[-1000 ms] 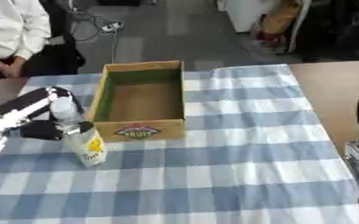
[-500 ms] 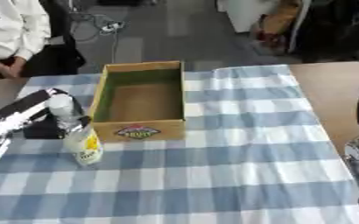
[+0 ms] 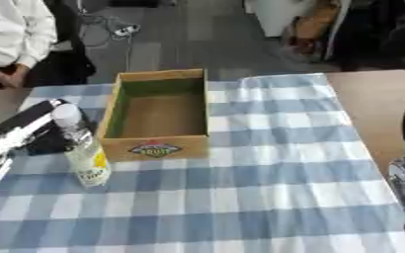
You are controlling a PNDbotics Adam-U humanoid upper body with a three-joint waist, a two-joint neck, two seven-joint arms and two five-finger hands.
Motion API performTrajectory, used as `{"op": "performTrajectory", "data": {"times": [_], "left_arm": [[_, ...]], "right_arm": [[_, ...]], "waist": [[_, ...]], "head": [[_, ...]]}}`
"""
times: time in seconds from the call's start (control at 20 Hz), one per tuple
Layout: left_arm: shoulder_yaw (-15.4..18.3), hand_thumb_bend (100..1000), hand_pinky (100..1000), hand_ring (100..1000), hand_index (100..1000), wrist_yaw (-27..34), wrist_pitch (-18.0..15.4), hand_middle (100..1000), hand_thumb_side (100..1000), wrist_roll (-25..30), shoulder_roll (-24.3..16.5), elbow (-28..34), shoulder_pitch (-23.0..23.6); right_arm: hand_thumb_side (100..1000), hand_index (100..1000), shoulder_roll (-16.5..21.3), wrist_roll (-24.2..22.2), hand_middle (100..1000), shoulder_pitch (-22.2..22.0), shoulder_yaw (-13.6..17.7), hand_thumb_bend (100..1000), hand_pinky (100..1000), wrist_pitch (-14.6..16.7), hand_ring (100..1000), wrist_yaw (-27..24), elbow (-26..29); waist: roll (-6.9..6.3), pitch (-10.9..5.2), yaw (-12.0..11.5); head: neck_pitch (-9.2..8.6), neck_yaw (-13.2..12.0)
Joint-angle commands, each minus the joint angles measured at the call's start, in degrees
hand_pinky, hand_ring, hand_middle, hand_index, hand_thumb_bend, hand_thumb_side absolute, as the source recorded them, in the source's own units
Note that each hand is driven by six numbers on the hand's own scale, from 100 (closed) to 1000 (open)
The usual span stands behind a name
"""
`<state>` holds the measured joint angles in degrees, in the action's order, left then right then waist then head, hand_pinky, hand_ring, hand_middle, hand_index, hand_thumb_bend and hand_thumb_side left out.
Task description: Pick up objects on the table and place them in the box.
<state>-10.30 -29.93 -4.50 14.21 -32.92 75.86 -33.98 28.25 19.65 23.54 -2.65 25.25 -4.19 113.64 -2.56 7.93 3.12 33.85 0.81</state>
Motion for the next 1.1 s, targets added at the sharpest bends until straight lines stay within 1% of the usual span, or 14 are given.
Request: {"op": "performTrajectory", "data": {"times": [0.05,0.15,0.2,0.25,0.3,0.35,0.4,0.55,0.85,1.1], "left_arm": [[0.6,100,100,100,481,0.2,0.6,377,663,-1.4,-0.5,-0.2,-0.2],[0.7,100,100,100,445,0.6,0.9,328,659,-2.8,-0.5,-0.3,-0.1],[0.7,100,100,100,416,0.8,1.1,290,647,-3.5,-0.4,-0.4,0.0],[0.8,100,100,100,416,1.0,1.2,290,647,-4.3,-0.4,-0.5,0.0],[0.8,100,100,100,387,1.1,1.3,245,643,-5.0,-0.3,-0.6,0.1],[0.8,100,100,100,387,1.3,1.4,245,643,-5.7,-0.3,-0.6,0.1],[0.8,100,100,100,363,1.3,1.4,176,633,-6.3,-0.3,-0.7,0.2],[0.8,100,100,100,331,1.3,1.2,110,618,-8.1,-0.2,-0.7,0.3],[1.5,100,100,100,289,2.5,0.7,100,608,-12.1,-0.2,0.4,0.5],[2.1,100,100,100,281,3.0,1.3,100,605,-12.6,-0.4,2.0,0.5]], "right_arm": [[955,756,0.8,-0.1,553,1.1,0.4,100,478,0.0,524,0.0,1.0],[955,756,0.8,0.0,553,1.1,0.4,100,477,0.0,524,0.0,1.0],[954,756,0.8,0.0,553,1.1,0.4,100,478,0.0,524,0.0,1.0],[954,756,0.8,0.0,553,1.1,0.4,100,478,0.0,524,0.0,1.0],[954,756,0.8,0.0,553,1.1,0.4,100,478,0.0,524,0.0,1.0],[954,756,0.8,0.0,553,1.1,0.4,100,478,0.0,524,0.0,1.0],[954,756,0.8,0.0,553,1.1,0.4,100,478,0.0,524,0.0,1.0],[954,756,0.8,0.0,553,1.1,0.4,100,478,0.0,524,0.0,1.0],[954,756,0.8,0.0,553,1.1,0.5,100,478,0.1,524,-0.1,1.0],[954,756,0.9,-0.1,553,1.0,0.5,100,478,0.0,524,-0.1,1.0]], "waist": [[0.2,-0.55,0.1],[0.21,-0.55,0.1],[0.22,-0.54,0.1],[0.23,-0.54,0.1],[0.23,-0.53,0.1],[0.24,-0.53,0.1],[0.24,-0.52,0.1],[0.25,-0.51,0.0],[0.26,-0.54,0.0],[0.24,-0.59,-0.1]], "head": [[-0.81,0.2],[-0.85,0.2],[-0.86,0.2],[-0.87,0.2],[-0.86,0.3],[-0.86,0.3],[-0.87,0.3],[-0.88,0.3],[-0.85,0.4],[-0.74,0.4]]}}
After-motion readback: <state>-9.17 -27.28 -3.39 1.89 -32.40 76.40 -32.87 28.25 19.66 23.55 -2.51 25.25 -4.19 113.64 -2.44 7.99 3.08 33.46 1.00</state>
